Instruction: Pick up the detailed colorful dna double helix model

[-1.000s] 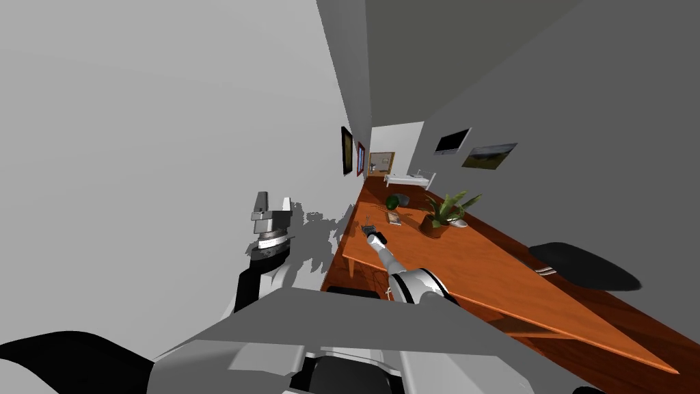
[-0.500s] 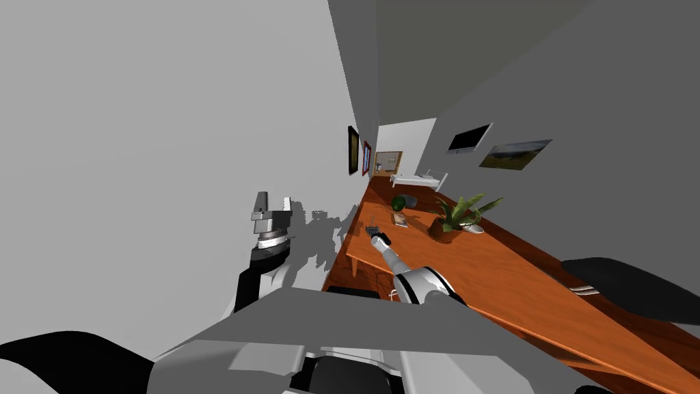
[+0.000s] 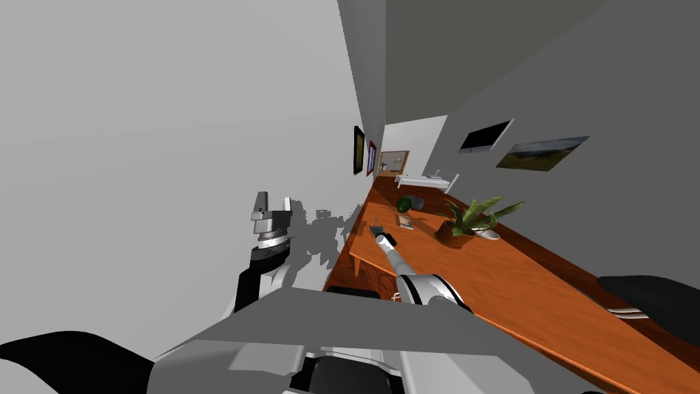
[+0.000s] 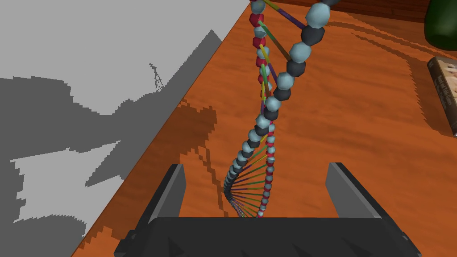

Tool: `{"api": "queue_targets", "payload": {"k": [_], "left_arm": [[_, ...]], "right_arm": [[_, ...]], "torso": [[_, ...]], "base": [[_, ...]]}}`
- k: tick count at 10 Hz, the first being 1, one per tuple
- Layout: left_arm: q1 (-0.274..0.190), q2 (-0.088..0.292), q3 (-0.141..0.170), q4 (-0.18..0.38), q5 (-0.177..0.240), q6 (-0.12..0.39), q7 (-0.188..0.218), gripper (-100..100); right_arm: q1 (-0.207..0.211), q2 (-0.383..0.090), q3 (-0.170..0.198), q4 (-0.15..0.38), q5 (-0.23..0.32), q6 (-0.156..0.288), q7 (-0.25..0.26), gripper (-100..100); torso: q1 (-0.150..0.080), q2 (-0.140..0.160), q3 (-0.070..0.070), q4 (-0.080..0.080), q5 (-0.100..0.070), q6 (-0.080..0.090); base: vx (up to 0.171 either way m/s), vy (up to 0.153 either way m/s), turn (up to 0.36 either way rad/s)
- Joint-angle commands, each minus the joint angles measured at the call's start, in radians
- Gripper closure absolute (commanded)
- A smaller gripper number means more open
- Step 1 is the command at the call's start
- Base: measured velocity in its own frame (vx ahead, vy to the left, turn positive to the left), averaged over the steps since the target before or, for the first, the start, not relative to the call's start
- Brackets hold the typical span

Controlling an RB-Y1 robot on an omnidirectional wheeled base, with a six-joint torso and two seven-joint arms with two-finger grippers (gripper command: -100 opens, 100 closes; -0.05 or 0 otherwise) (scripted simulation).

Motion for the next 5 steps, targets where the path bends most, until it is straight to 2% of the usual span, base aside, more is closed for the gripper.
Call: {"api": "queue_targets", "payload": {"k": [1,2,4,5], "left_arm": [[0.000,0.000,0.000,0.000,0.000,0.000,0.000,0],[0.000,0.000,0.000,0.000,0.000,0.000,0.000,0],[0.000,0.000,0.000,0.000,0.000,0.000,0.000,0],[0.000,0.000,0.000,0.000,0.000,0.000,0.000,0]], "right_arm": [[-0.020,-0.040,0.050,0.050,-0.009,-0.039,-0.050,-100],[-0.020,-0.040,0.047,0.059,-0.009,-0.039,-0.042,-100],[-0.020,-0.040,0.089,0.059,-0.009,-0.039,-0.085,-100],[-0.020,-0.040,0.089,0.059,-0.009,-0.039,-0.091,-100]], "torso": [[0.000,0.000,0.000,0.000,0.000,0.000],[0.000,0.000,0.000,0.000,0.000,0.000],[-0.001,-0.001,-0.001,0.000,0.000,0.000],[-0.001,-0.002,-0.001,0.000,0.000,0.000]], "base": [[-0.022,0.010,0.108],[-0.009,0.005,-0.001],[0.000,0.001,-0.007],[0.000,0.000,0.000]]}}
